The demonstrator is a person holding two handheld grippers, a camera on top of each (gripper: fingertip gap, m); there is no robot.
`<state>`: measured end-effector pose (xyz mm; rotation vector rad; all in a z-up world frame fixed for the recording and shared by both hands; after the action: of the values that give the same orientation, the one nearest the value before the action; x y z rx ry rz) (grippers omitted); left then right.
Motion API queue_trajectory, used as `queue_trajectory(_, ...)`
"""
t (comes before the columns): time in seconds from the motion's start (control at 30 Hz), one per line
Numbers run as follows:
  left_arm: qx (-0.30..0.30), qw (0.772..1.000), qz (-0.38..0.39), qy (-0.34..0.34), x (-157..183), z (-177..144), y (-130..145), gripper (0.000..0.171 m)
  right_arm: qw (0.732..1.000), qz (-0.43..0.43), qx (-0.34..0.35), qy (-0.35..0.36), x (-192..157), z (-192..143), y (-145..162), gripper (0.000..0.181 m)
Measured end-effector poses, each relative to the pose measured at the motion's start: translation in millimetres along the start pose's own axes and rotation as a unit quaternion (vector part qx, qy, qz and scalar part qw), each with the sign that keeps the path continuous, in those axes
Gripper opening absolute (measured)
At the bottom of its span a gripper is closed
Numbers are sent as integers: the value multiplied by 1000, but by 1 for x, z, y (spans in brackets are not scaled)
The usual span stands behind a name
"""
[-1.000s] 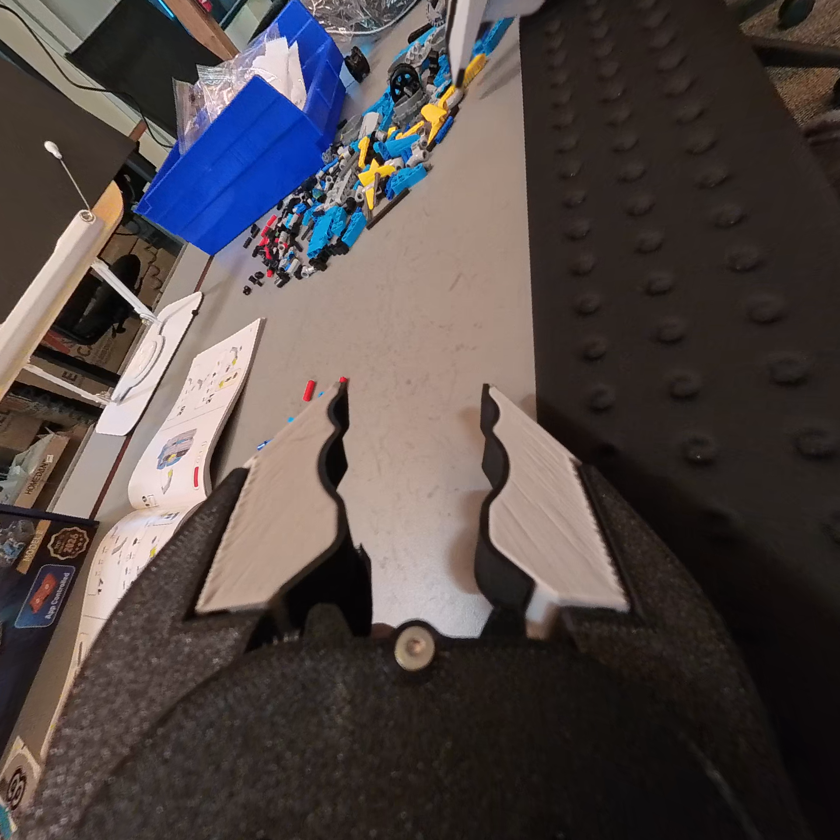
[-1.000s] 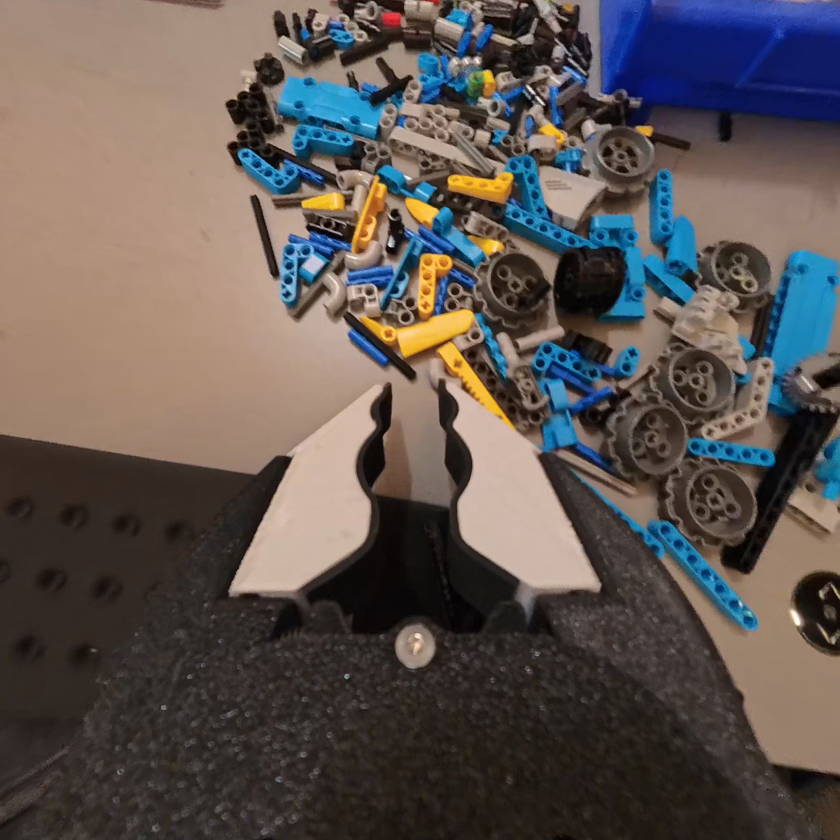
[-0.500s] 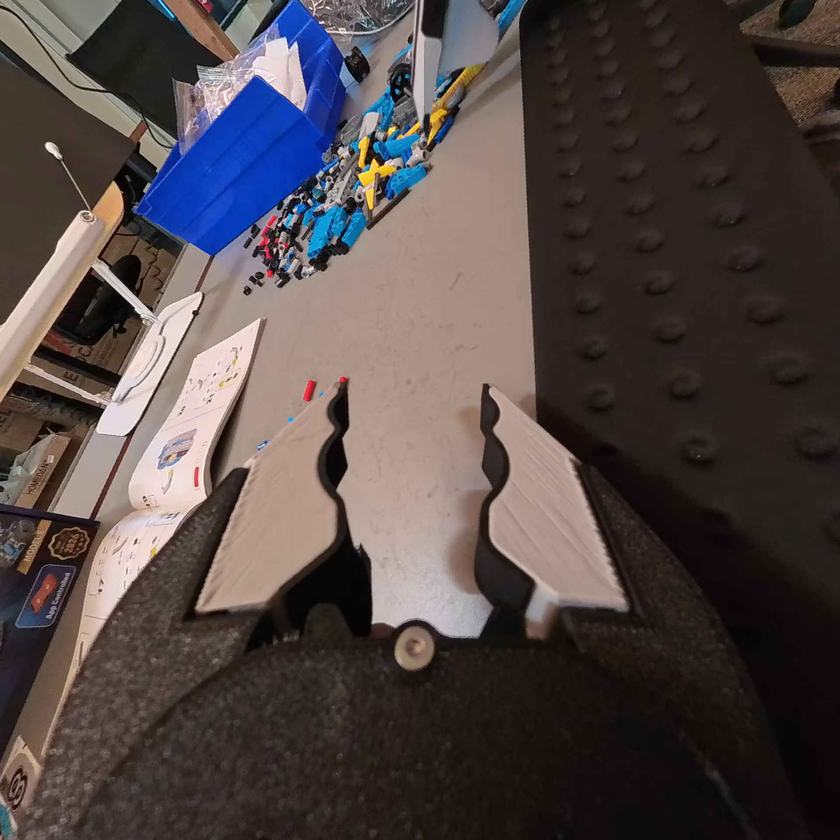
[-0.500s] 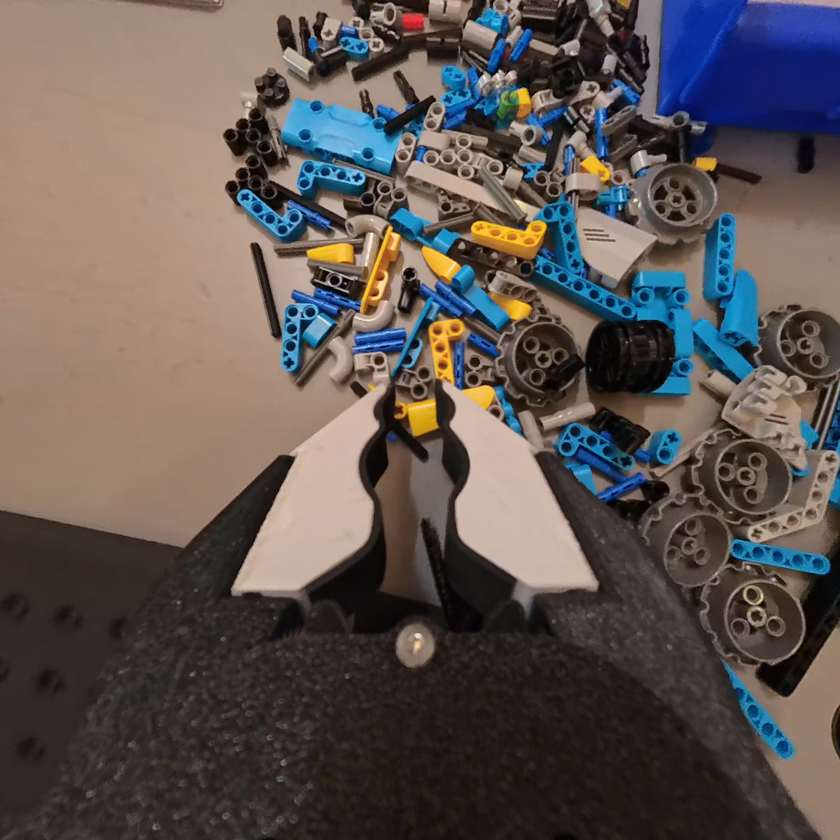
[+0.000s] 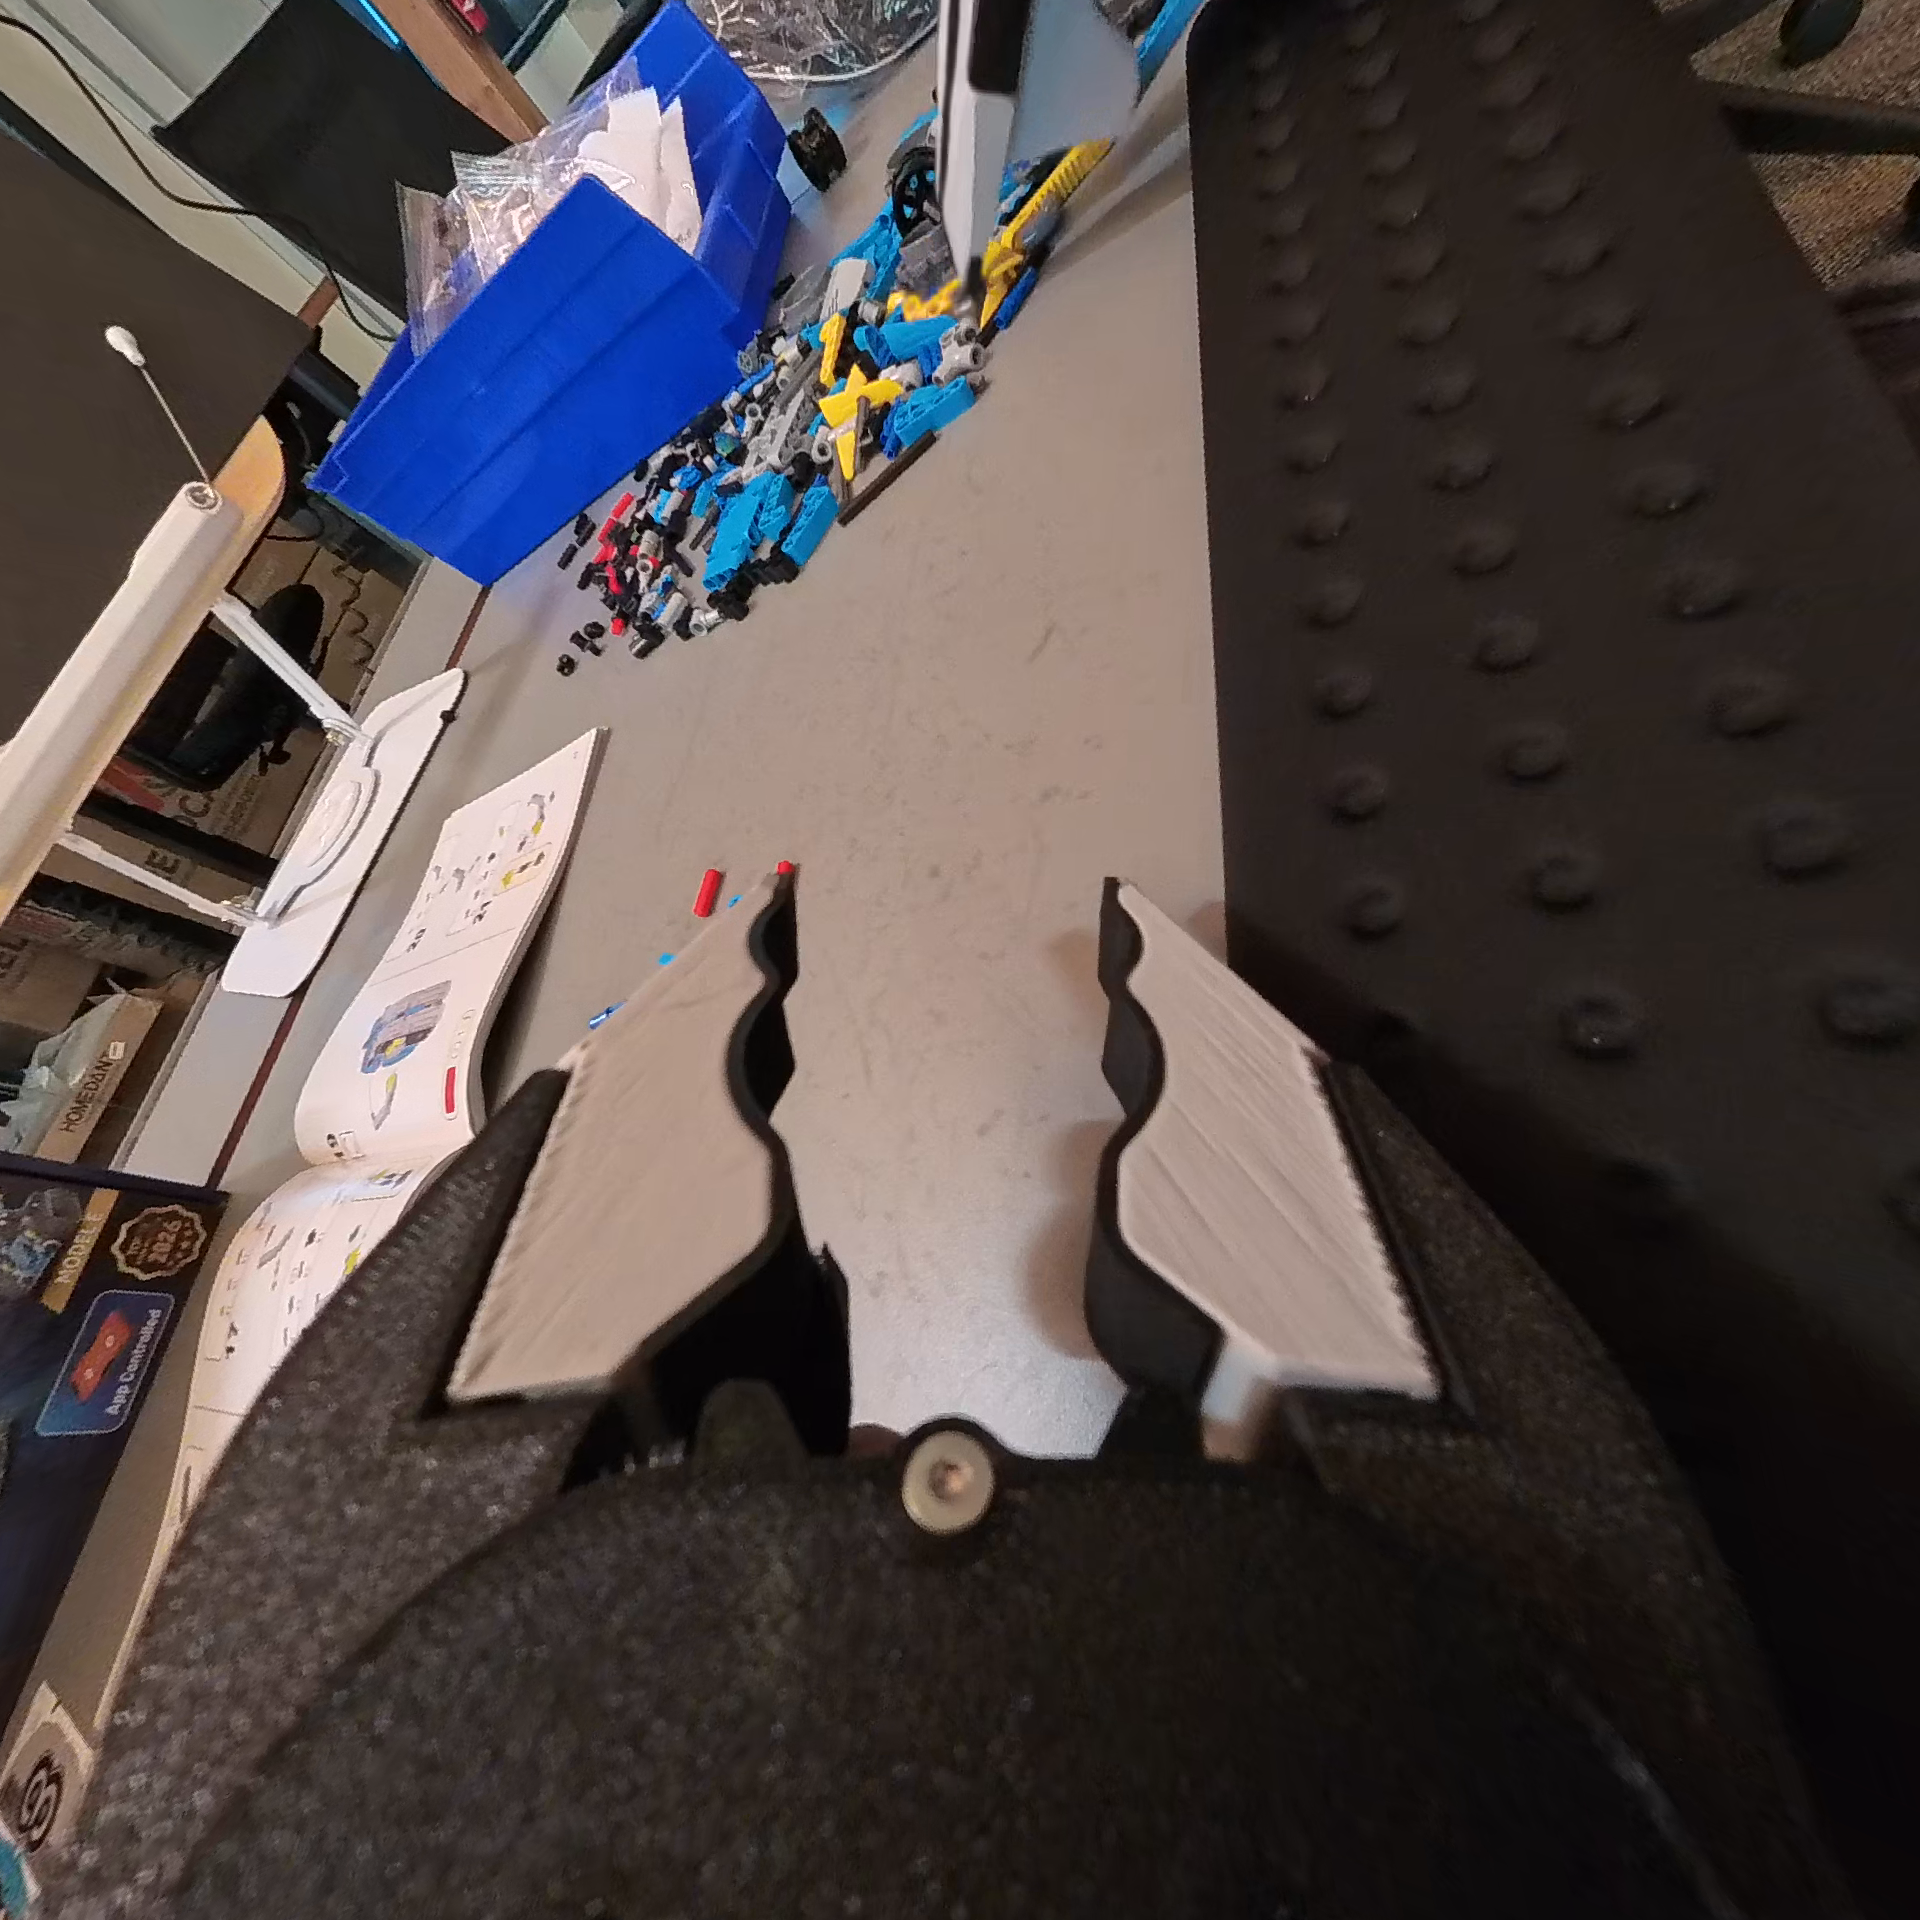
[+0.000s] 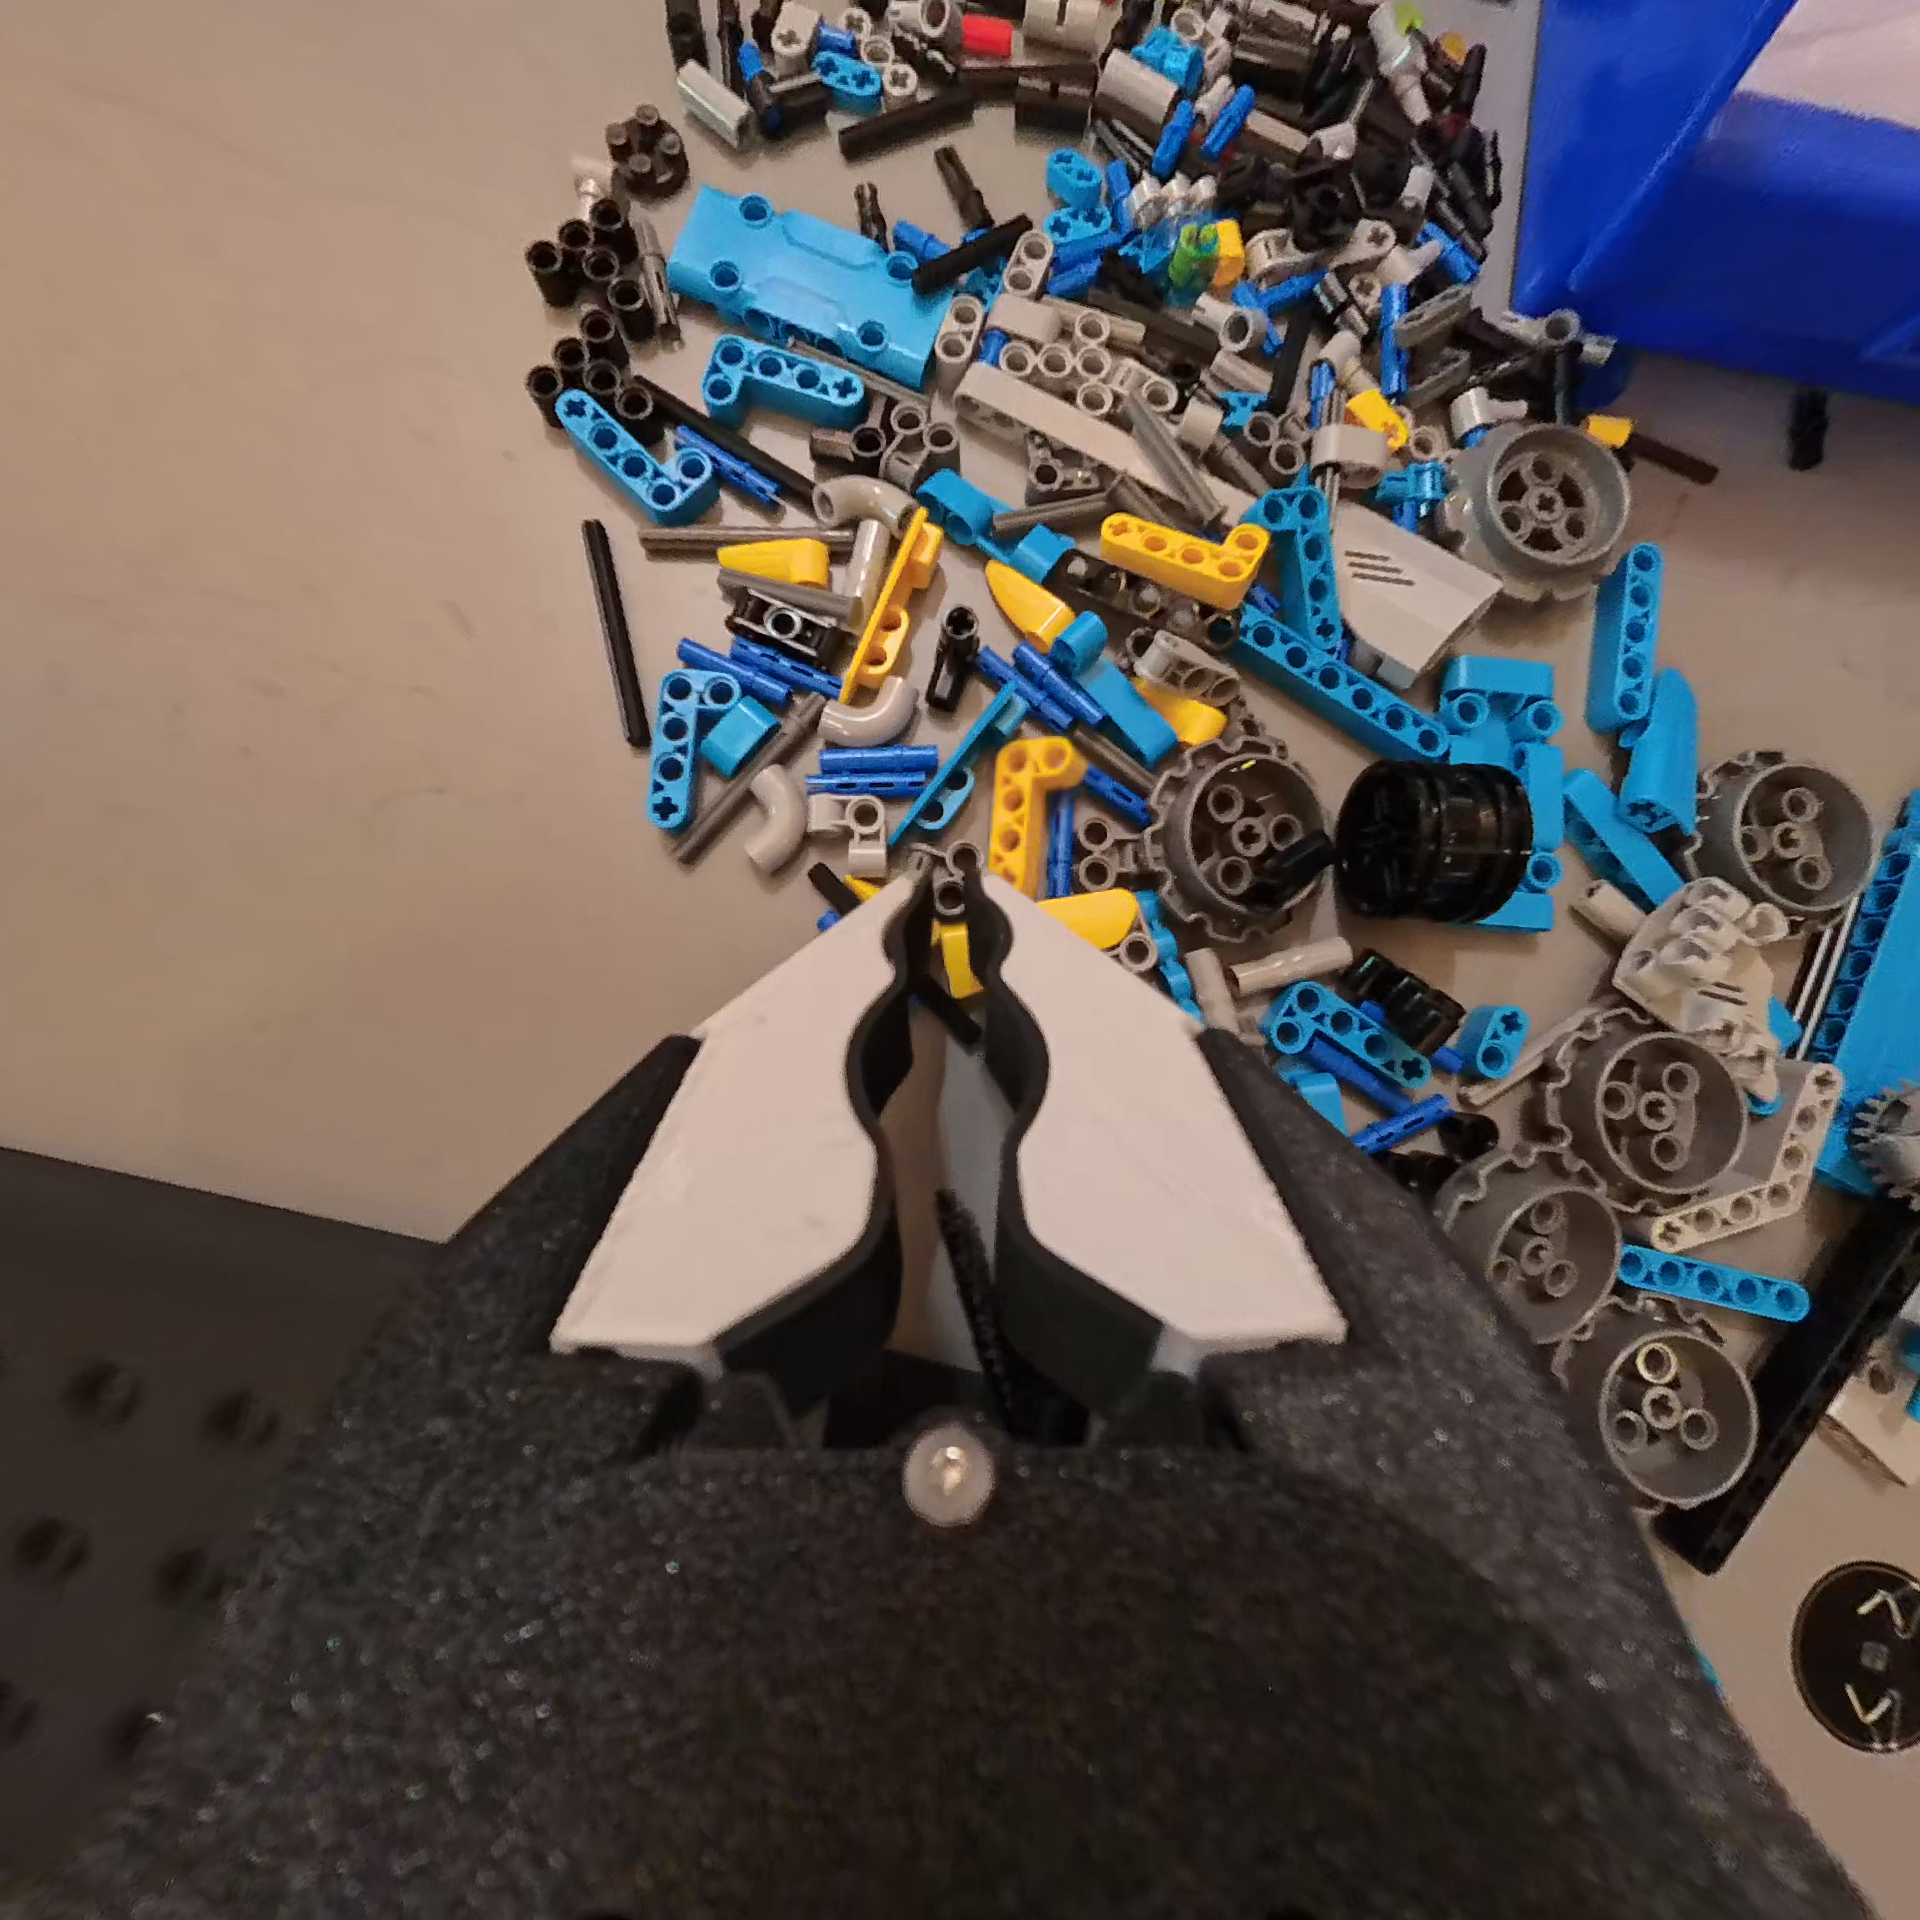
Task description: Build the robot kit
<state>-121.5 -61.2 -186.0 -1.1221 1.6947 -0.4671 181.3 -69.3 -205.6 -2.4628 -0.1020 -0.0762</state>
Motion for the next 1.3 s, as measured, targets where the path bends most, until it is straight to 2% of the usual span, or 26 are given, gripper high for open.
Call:
queue_trajectory(0.13, -1, 1000, 0, 0, 0, 0, 0, 58, 1000, -10, 15, 0, -3, -11, -8, 5)
queue_trajectory(0.23, -2, 1000, -1, 0, 0, 0, 0, 58, 999, -38, 32, -7, -20, -24, -23, 5)
queue_trajectory(0.33, -2, 1000, -1, 1, 0, 0, 0, 58, 995, -76, 58, -32, -54, -32, -44, 5)
queue_trajectory(0.43, -4, 1000, -16, 7, -2, 1, 1, 58, 983, -96, 90, -125, -112, -32, -65, 5)
queue_trajectory(0.53, -2, 999, -49, 15, -7, 1, 2, 58, 969, -137, 87, -184, -156, -18, -72, 0)
queue_trajectory(0.63, 0, 998, -60, 17, -9, 0, 1, 58, 964, -171, 72, -192, -173, 5, -74, 0)
queue_trajectory(0.73, 0, 999, -46, 14, -6, 0, 1, 58, 959, -174, 56, -215, -181, 21, -75, 0)
queue_trajectory(0.83, -1, 999, -38, 13, -5, 0, 1, 58, 961, -174, 53, -209, -177, 28, -75, 0)
queue_trajectory(1.0, -1, 999, -43, 16, -5, 1, 1, 58, 964, -122, 110, -211, -158, 35, -80, 0)
queue_trajectory(1.03, -2, 999, -43, 17, -5, 1, 2, 58, 965, -97, 106, -218, -154, 39, -79, 3)
queue_trajectory(1.1, -3, 999, -42, 17, -4, 1, 2, 59, 967, -73, 105, -220, -148, 42, -84, 22)
queue_trajectory(1.3, -3, 999, -40, 17, -4, 1, 2, 59, 970, -95, 107, -195, -148, 47, -83, 18)
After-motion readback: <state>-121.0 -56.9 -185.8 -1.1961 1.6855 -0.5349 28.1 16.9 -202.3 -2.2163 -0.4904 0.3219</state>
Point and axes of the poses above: each gripper's, where its closed fingertips meet, z out along the fingers, y out of its underside, x = y × z across the jaws, the point moved 2 cm from there along -z, back along the fingers, and after that the axes turned 1 degree about y, right-handed, at the moved point
